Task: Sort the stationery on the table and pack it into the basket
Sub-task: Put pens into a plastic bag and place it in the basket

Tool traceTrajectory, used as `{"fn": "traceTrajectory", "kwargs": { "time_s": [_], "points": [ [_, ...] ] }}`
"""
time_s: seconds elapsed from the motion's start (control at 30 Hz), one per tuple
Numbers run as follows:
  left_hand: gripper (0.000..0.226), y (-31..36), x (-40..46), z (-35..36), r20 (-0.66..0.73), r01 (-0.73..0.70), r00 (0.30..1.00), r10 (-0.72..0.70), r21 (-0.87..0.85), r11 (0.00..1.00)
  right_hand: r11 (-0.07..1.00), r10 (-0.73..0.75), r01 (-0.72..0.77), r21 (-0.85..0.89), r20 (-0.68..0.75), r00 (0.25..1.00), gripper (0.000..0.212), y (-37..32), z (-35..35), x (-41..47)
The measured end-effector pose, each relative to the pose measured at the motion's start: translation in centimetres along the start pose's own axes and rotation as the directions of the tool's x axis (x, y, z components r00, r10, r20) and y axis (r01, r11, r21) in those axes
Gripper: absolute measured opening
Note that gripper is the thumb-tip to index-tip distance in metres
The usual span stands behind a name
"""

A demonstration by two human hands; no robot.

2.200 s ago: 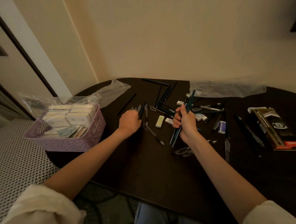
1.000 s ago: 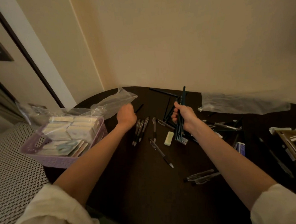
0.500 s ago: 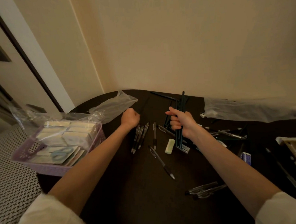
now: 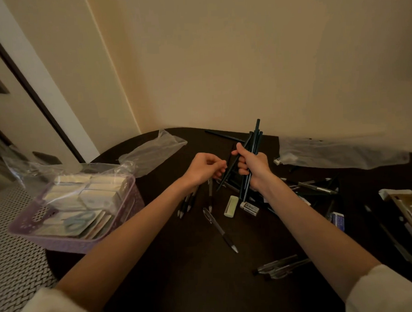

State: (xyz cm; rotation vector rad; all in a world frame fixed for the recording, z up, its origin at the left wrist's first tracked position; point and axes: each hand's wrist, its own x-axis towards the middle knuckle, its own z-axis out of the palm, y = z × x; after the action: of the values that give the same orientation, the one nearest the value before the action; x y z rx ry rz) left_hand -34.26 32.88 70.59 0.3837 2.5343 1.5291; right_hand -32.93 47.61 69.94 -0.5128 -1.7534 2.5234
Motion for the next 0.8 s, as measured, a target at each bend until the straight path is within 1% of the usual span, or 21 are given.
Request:
{"fn": "traceTrajectory", "kwargs": {
  "time_s": [0.07,0.27,0.33,0.47,0.53,0.6,0.67,0.73,0.77,0.8],
  "points": [
    [0.021,-0.1,0.3,0.3,0.003,0.022,1.0,-0.022,0.004,1.0,1.0,0.007,-0.007,0.005,-0.048,0.999,0.027,-0.2,-1.1,-0.1],
    [0.008,0.1,1.6,2.4,-0.026,0.076,0.997,-0.076,0.014,0.997,0.995,0.067,-0.054,0.089,-0.146,0.987,0.033,-2.0,-5.8,-1.1],
    [0.007,0.8,2.2,3.7,-0.034,0.073,0.997,-0.072,0.026,0.997,0.997,0.055,-0.044,0.065,-0.177,0.983,0.034,-2.9,-7.8,-1.7],
    [0.007,2.8,3.6,7.2,0.013,0.009,1.0,-0.011,0.08,0.997,0.997,0.06,-0.046,0.064,-0.234,0.97,0.037,-4.8,-12.1,-3.0],
    [0.011,3.9,4.5,9.2,0.043,-0.078,0.997,0.071,0.183,0.98,0.99,0.071,-0.042,0.133,-0.224,0.972,0.034,-5.7,-14.3,-3.7],
    [0.015,4.5,5.5,11.1,0.074,-0.181,0.983,0.166,0.33,0.926,0.972,0.074,-0.028,0.234,-0.186,0.98,0.031,-6.2,-16.0,-4.3],
    [0.023,5.0,6.5,12.7,0.139,-0.282,0.96,0.245,0.481,0.831,0.949,0.077,-0.017,0.316,-0.177,0.981,0.031,-6.4,-17.4,-4.7],
    [0.034,5.2,7.6,13.9,0.206,-0.368,0.928,0.311,0.647,0.668,0.931,0.091,-0.021,0.365,-0.176,0.98,0.032,-6.5,-18.4,-4.8],
    [0.038,5.2,8.1,14.3,0.23,-0.389,0.916,0.328,0.708,0.589,0.926,0.097,-0.027,0.377,-0.169,0.981,0.032,-6.6,-18.7,-4.8],
    [0.041,5.2,8.6,14.7,0.247,-0.399,0.91,0.333,0.742,0.539,0.923,0.101,-0.032,0.383,-0.16,0.982,0.033,-6.6,-18.9,-4.7]
  ]
}}
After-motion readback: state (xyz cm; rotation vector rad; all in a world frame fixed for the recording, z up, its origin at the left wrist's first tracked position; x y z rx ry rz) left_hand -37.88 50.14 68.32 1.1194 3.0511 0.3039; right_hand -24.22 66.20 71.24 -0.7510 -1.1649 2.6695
